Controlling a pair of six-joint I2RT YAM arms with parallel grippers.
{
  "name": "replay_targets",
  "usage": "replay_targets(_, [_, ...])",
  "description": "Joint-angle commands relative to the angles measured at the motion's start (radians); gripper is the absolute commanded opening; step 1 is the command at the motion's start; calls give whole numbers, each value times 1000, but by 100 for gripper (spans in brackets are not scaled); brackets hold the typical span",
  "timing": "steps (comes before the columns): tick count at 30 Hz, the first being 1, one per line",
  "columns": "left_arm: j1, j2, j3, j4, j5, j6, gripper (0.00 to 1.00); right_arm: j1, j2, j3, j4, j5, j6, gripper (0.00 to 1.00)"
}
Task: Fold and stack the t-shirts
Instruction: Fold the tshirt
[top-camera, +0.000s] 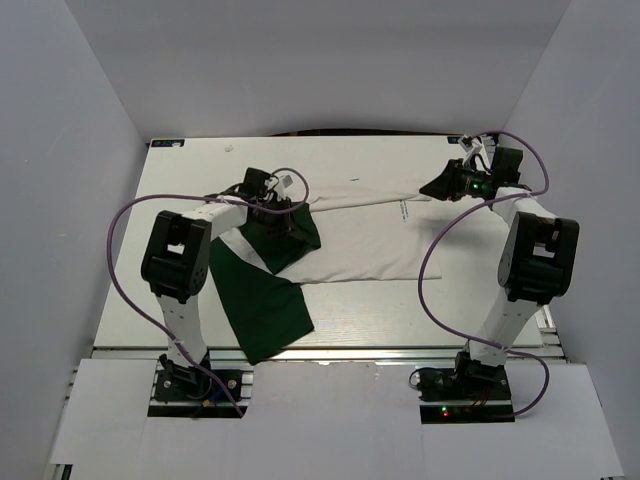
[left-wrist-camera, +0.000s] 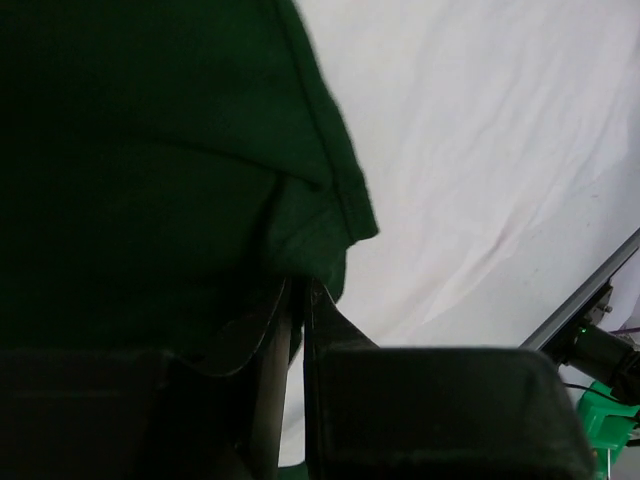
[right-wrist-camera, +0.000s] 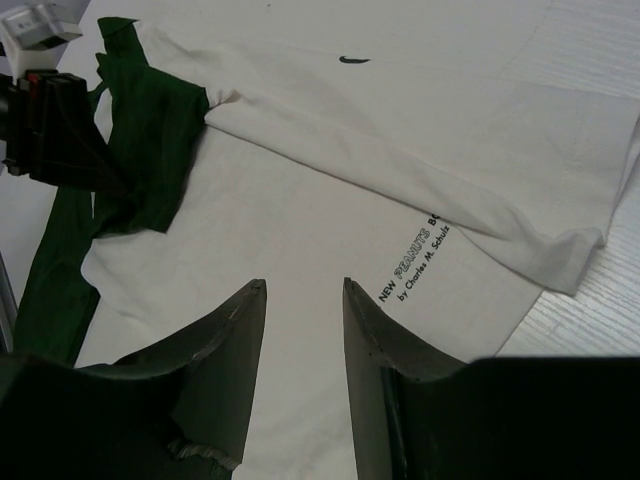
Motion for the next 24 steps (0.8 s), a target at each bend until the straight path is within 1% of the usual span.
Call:
replay_targets(1, [-10,4,-22,16,19,-10,22,3,-63,-14,7,-19,-7,43])
replay_targets(10, [-47,35,-98,39,82,-7,21,3,-69,-26,6,-20,-6,43])
replay_targets(13, [-49,-15,-114,57,56,-21,21,3,-72,-14,-34,-20,-41,43])
replay_targets(14, [-47,-66,-108,62,27,-36,23,3,-73,-8,-78,-13,-84,43])
replay_targets(16, [-46,-120,-83,54,-11,-58,31,3,-83,12,-138,-8,-136,44])
replay_targets(17, [-46,-149,-53,47,-33,-73,37,3,-87,17,-210,-5,-168,44])
replay_targets(18, [-41,-204,-40,39,-68,-81,53,3,-95,22,-247,10,-235,44])
replay_targets(20, [-35,-265,-25,28,-116,-107,67,3,-124,22,-317,20,-306,46])
replay_targets(21, [-26,-331,-31,22,-157,-118,77,3,-151,19,-388,29,-385,49])
replay_targets(22, [-18,-365,-43,17,-175,-127,80,3,-165,6,-426,32,-433,53])
replay_targets(23, [-9,-403,-61,11,-197,-142,84,3,-179,0,-468,33,-490,55])
replay_targets(24, [17,-486,-124,5,-212,-194,87,1,-208,-9,-561,32,-627,57])
